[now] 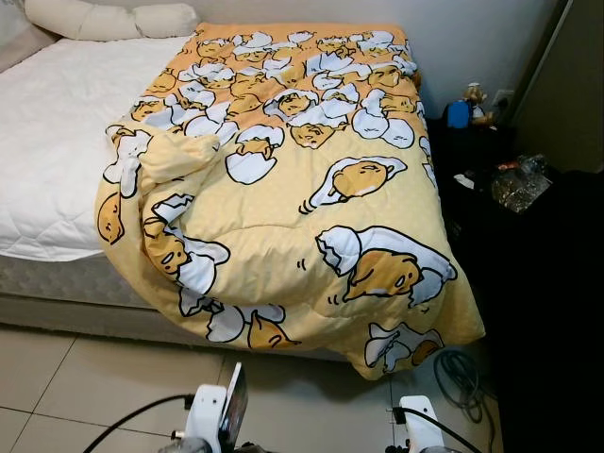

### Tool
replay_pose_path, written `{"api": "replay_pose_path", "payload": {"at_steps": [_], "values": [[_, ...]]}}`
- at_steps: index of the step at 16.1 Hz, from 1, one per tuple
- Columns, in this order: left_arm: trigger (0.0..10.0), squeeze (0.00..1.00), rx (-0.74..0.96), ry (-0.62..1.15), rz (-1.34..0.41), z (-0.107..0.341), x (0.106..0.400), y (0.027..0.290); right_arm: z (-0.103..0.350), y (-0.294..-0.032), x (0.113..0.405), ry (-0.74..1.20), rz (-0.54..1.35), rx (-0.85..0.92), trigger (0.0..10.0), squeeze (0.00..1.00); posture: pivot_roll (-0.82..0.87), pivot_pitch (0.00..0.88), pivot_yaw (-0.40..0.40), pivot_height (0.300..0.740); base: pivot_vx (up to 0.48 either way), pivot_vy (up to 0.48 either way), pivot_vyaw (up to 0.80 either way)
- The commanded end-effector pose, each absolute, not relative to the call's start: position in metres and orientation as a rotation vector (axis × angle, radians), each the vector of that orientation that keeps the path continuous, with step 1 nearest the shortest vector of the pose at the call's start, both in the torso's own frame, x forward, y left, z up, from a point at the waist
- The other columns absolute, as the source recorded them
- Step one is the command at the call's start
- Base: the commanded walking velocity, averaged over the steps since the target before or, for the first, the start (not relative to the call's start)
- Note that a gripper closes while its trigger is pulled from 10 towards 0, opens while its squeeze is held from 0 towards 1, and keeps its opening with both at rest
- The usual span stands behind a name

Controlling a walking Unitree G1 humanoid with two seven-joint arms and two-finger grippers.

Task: Clean up the room

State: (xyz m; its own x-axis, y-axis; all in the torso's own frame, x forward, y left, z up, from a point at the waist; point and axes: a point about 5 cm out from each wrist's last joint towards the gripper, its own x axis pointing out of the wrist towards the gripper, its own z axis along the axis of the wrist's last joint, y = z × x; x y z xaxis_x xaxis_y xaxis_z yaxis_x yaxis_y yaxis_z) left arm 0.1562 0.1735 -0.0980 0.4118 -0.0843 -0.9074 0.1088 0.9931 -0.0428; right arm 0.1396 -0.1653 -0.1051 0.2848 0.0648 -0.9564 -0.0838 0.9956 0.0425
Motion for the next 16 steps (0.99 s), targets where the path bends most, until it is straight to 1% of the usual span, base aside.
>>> {"api": "replay_pose_path", "payload": {"at_steps": [1, 5, 10, 16], "values": [[10.0, 0.0, 0.035, 1.13, -0.118, -0.096, 0.162, 0.175, -0.107, -0.167, 0.133, 1.301, 0.097, -0.022, 10.0, 0.0, -0.02, 0.0, 0.059, 0.74, 0.0, 0.0, 0.0], [10.0, 0.0, 0.039, 1.134, -0.114, -0.096, 0.16, 0.177, -0.108, -0.167, 0.132, 1.3, 0.1, -0.025, 10.0, 0.0, -0.02, 0.0, 0.057, 0.74, 0.0, 0.0, 0.0], [10.0, 0.0, 0.045, 1.147, -0.112, -0.099, 0.151, 0.182, -0.108, -0.165, 0.132, 1.299, 0.103, -0.026, 10.0, 0.0, -0.01, 0.0, 0.056, 0.74, 0.0, 0.0, 0.0], [10.0, 0.0, 0.048, 1.144, -0.114, -0.098, 0.151, 0.186, -0.108, -0.165, 0.132, 1.298, 0.103, -0.027, 10.0, 0.0, -0.01, 0.0, 0.058, 0.74, 0.0, 0.0, 0.0]]}}
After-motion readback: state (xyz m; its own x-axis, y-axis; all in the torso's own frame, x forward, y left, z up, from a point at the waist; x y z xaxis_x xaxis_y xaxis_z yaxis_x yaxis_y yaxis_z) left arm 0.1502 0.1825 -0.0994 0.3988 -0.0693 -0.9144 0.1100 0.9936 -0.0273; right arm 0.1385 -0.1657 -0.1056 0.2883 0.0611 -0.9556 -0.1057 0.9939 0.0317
